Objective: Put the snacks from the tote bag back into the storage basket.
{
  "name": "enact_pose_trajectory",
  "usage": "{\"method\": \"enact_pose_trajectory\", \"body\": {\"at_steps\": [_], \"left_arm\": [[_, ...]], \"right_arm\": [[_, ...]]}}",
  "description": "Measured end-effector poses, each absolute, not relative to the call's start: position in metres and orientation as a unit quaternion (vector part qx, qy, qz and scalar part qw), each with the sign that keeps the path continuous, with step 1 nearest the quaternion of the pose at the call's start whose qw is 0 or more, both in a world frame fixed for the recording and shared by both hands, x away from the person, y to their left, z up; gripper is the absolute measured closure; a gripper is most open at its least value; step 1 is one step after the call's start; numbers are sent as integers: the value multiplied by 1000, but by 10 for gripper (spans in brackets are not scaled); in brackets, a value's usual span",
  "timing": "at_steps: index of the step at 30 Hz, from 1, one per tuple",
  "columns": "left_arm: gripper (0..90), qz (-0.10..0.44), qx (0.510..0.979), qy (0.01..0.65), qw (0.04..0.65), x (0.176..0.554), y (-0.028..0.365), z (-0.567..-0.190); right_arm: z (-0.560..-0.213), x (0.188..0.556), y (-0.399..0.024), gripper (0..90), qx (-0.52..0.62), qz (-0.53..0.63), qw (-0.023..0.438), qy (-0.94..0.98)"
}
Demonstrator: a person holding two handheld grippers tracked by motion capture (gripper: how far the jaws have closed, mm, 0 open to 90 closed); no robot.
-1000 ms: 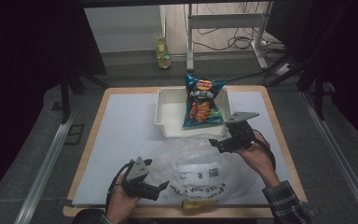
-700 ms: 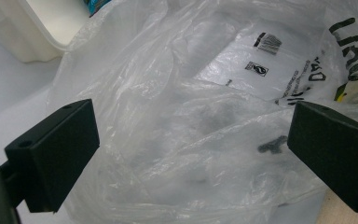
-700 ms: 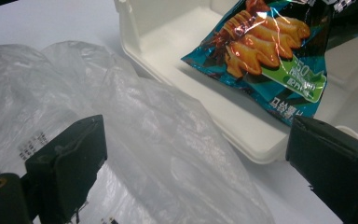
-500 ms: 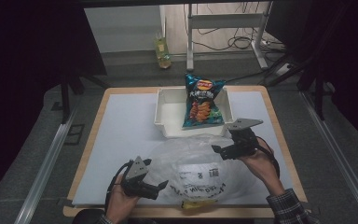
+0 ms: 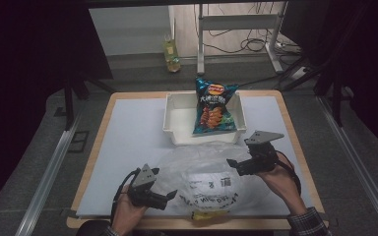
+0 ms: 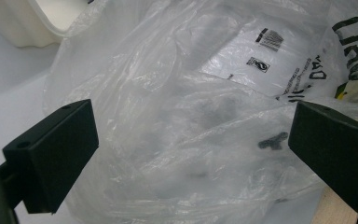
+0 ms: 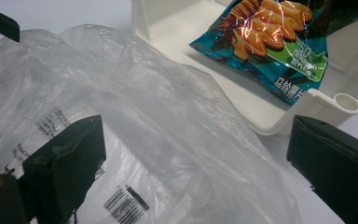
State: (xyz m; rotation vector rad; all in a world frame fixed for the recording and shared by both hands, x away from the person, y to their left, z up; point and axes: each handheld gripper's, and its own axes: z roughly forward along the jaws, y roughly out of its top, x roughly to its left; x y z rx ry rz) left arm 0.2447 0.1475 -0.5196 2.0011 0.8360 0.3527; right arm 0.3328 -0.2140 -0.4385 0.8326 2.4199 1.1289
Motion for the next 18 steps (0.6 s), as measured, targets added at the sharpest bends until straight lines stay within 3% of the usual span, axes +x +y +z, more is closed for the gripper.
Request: {"method": "enact_pose_trajectory", "body": {"at_steps": [18], "left_arm": [[2, 137, 801, 342, 472, 243, 151, -516]], "right_arm": [[-440, 310, -231, 8, 292, 401, 184, 848]]}}
